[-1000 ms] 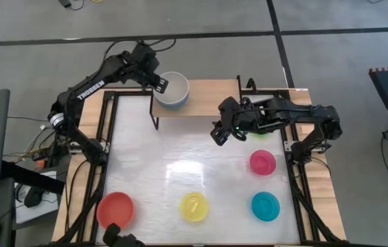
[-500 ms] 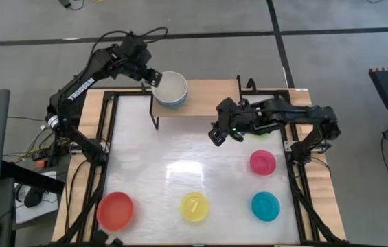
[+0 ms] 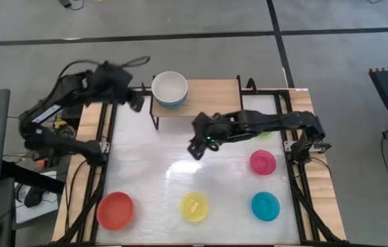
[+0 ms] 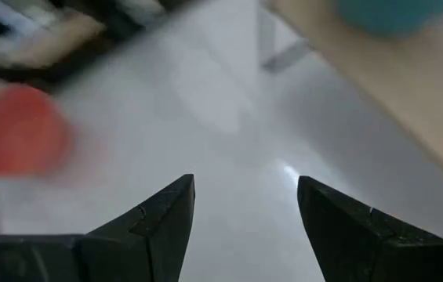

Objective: Place and stack bowls onto a shelf
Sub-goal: Stack the pink bowl on top of the gray bowl on the shelf

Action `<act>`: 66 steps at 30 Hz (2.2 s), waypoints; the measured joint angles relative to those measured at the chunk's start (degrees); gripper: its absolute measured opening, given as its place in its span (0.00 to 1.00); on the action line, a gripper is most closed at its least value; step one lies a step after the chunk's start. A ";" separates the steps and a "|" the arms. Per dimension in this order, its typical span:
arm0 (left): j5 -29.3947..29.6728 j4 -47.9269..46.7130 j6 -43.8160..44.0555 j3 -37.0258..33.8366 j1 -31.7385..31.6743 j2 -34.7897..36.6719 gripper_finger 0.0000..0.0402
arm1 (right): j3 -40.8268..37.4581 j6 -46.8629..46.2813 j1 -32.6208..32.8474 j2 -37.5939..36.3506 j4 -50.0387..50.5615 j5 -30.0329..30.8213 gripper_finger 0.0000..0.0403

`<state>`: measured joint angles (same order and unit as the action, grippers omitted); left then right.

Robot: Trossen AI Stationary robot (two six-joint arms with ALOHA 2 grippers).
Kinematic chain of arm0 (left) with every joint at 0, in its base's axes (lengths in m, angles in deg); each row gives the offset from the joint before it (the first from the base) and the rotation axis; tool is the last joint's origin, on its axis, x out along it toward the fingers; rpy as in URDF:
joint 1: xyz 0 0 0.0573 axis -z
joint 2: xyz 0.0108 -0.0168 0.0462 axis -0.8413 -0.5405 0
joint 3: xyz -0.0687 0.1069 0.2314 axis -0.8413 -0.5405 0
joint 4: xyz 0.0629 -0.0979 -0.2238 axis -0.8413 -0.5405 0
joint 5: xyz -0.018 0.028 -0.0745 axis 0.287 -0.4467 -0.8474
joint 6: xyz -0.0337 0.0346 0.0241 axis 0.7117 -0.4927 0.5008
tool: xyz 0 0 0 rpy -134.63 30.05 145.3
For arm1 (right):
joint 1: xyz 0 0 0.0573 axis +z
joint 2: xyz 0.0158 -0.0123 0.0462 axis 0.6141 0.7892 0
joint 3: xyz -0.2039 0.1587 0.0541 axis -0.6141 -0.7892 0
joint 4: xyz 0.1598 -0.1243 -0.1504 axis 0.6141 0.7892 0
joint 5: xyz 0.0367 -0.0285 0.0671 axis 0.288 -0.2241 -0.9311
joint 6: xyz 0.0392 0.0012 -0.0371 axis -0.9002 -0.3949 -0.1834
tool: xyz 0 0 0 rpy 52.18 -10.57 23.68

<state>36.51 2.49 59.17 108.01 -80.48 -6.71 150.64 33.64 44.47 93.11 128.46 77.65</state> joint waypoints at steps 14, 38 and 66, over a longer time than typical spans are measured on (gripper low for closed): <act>-7.09 -0.60 20.11 -23.35 28.96 15.56 0.40 | 0.09 -0.30 -1.19 10.92 -18.87 -16.31 0.63; -24.25 7.06 13.40 -38.43 59.78 11.18 0.40 | 1.38 -11.39 4.49 29.39 -49.95 -18.85 0.63; -19.36 13.05 12.13 -39.65 67.60 7.09 0.40 | 10.28 -9.29 7.70 41.50 -61.21 -18.54 0.63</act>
<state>17.15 15.55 71.30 68.35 -12.88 0.39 160.92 24.35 52.16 134.62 67.25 59.11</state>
